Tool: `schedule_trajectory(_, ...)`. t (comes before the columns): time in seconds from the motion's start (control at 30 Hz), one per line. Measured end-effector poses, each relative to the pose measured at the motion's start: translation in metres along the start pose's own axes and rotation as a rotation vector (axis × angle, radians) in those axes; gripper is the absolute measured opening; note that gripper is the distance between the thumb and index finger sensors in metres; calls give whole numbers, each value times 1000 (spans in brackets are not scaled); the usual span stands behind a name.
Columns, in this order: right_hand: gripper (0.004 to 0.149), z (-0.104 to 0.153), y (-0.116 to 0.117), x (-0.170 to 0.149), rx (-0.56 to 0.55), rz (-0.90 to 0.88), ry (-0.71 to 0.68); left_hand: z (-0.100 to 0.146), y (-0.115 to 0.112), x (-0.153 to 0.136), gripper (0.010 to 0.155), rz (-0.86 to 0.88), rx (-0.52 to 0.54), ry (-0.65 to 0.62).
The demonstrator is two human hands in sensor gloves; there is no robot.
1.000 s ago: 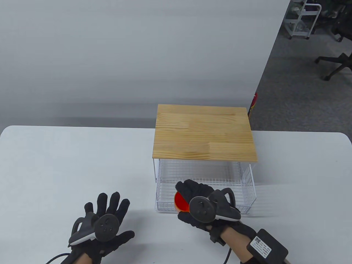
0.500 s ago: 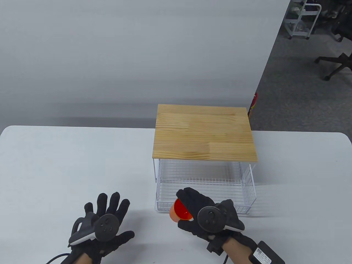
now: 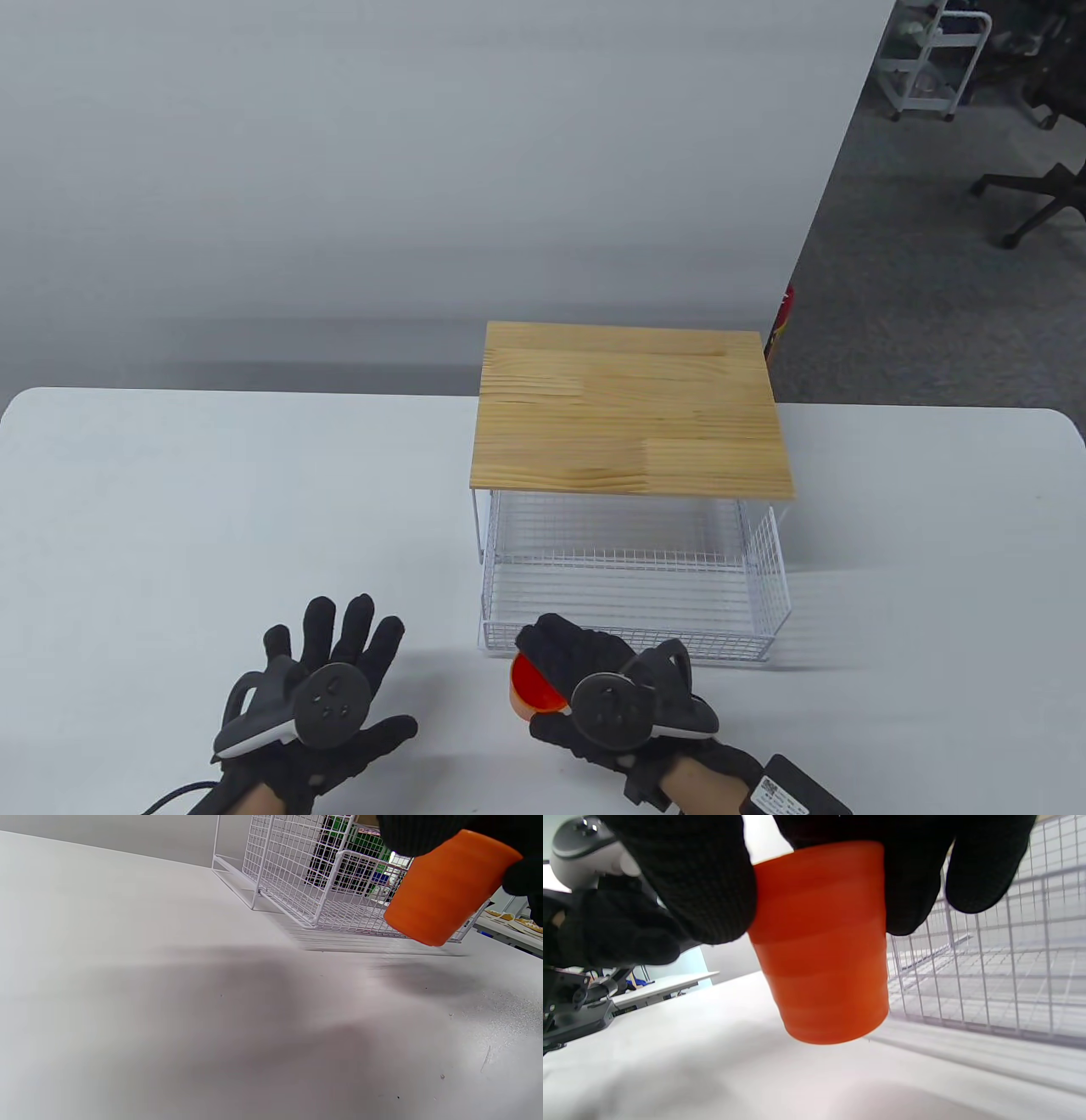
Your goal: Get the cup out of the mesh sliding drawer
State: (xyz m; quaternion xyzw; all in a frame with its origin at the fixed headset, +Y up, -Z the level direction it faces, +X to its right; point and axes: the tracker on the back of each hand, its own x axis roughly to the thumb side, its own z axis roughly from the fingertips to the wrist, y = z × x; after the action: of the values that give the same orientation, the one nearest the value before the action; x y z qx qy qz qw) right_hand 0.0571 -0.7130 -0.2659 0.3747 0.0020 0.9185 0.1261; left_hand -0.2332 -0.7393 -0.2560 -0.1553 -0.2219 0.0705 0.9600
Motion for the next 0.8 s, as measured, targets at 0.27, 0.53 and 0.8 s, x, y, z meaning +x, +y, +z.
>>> schedule_trajectory(0.27,83,-7,21,2,69,1,-2,2,1,-1,96,7,7,11)
schedule_trajectory(0.53,83,-10,32,0,106,6,4,2,1,-1,96,6,2,12)
schedule_trajectory(0.8,83,-13,41,1,125,4,-2,3,1,-2,96,9,5,12)
